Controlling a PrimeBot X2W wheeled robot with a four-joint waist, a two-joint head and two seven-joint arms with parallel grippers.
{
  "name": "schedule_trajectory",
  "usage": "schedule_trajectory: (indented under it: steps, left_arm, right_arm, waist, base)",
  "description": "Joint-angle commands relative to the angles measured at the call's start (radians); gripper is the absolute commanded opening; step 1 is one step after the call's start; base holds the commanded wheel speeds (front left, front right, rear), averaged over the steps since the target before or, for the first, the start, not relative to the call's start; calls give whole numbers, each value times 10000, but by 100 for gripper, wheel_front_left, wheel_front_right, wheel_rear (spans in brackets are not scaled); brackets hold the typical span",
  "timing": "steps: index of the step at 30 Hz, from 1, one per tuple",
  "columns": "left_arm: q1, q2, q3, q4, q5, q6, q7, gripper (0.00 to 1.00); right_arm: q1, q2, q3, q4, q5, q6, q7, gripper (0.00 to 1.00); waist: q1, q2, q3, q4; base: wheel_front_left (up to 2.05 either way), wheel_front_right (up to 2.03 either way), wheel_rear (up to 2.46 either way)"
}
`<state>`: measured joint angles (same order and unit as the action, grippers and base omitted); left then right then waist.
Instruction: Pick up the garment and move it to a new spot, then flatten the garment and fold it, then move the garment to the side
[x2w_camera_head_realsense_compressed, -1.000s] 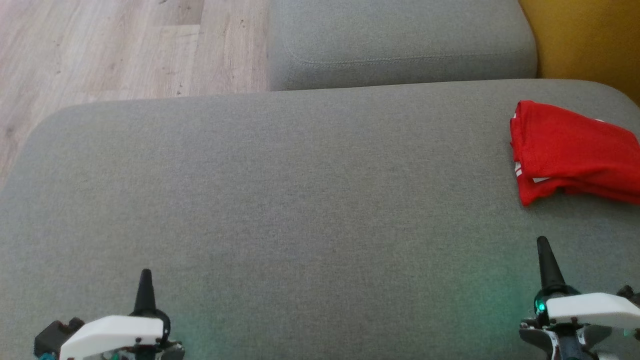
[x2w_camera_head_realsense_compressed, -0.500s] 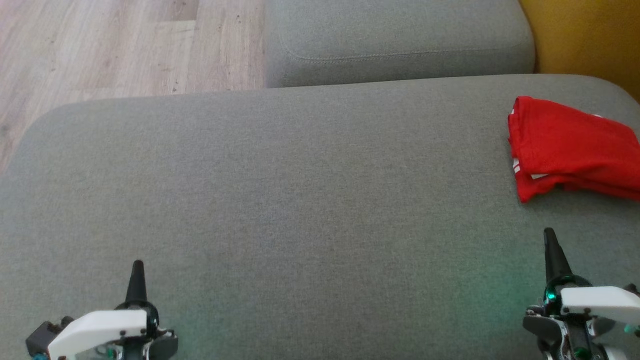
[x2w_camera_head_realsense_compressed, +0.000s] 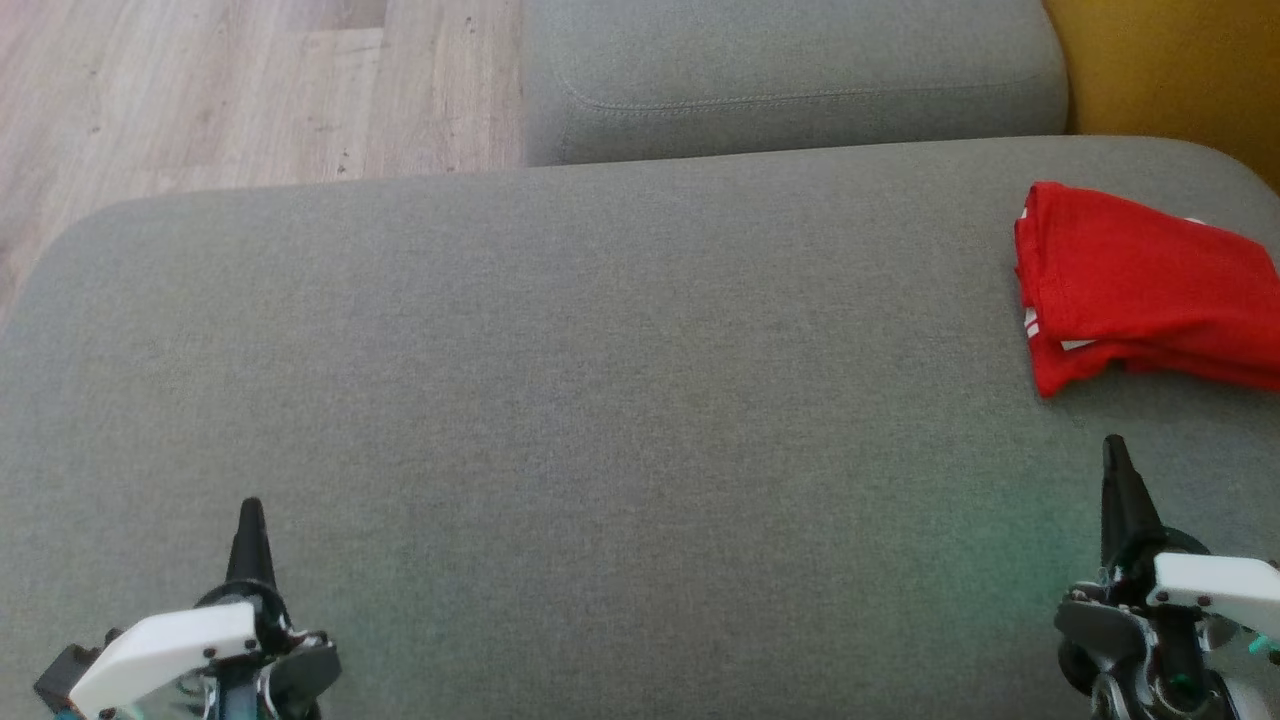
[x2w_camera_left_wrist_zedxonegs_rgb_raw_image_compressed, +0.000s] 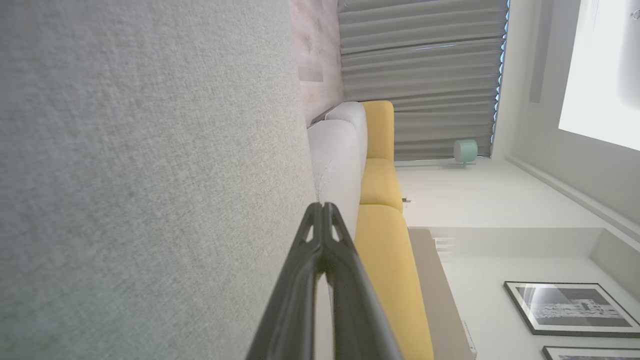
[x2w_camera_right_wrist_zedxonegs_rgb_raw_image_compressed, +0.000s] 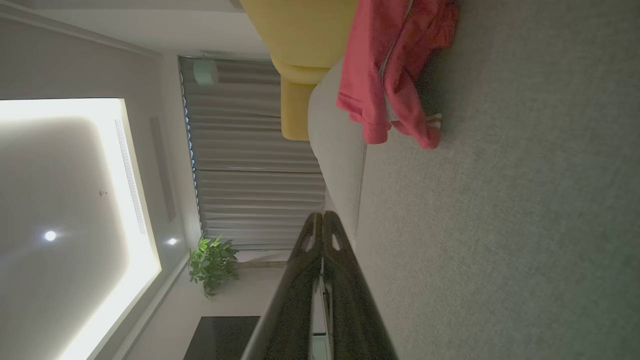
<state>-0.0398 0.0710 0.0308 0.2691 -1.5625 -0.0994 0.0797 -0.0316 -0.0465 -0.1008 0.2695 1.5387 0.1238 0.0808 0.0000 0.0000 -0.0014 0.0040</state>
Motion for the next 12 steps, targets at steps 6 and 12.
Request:
schedule_trajectory:
  steps: [6, 12]
  left_arm:
    - [-675, -137, 738, -239, -537, -312, 262, 0]
    - [-675, -143, 747, -239, -530, -312, 268, 0]
  right_arm:
    - [-742, -204, 98, -260, 888, 69, 141, 0]
    - [-744, -191, 80, -259, 874, 69, 155, 0]
  waist:
    - [0, 0, 45, -40]
    - [0, 0, 45, -40]
  base:
    - [0, 0, 0]
    - [0, 0, 0]
